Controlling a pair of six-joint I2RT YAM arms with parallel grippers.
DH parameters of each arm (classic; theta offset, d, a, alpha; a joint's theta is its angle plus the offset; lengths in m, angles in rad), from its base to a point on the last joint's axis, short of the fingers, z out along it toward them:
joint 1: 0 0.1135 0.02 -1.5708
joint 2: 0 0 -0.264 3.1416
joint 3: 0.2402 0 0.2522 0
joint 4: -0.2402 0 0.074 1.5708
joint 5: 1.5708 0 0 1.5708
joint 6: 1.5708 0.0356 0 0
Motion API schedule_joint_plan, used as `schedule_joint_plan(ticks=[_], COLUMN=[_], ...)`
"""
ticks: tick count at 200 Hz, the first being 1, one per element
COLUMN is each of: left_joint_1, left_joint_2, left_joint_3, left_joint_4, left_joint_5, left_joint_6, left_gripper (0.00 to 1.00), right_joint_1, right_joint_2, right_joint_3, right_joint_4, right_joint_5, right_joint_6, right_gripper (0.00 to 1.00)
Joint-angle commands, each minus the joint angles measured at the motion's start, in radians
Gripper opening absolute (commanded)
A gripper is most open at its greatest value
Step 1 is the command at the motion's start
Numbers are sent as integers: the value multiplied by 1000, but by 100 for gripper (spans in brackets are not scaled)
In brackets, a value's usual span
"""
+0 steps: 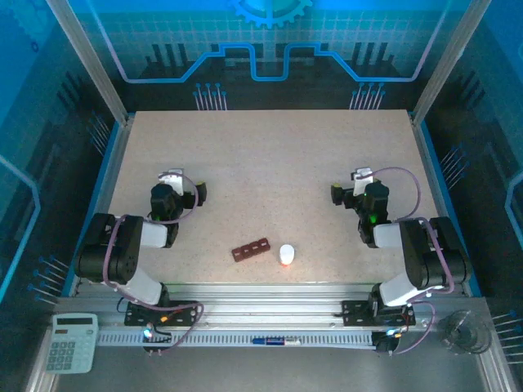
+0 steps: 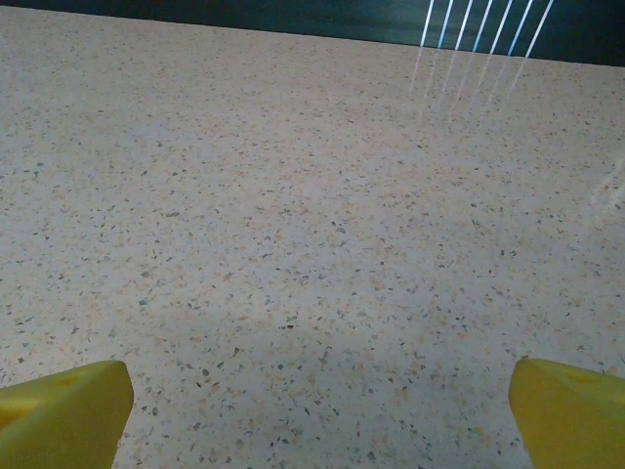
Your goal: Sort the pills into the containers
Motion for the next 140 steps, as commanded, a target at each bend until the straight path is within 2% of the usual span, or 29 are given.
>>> schedule_joint_plan(ticks=[1,121,140], left_joint_1=[-6,-6,-6], left_joint_2=[-19,-19,-19], left_joint_3=[8,13,14], left_joint_4=[8,5,2], left_joint_5=[-15,-14,-12], left_joint_6=[13,13,11], left_gripper=[99,99,99], right_joint_1=[3,3,5], right_joint_2=[8,8,8], right_joint_3=[17,16,17], right_joint_4=[29,32,28], right_joint_5=[7,7,-26], right_joint_6=[-12,-13,-27], right_gripper=[100,100,100])
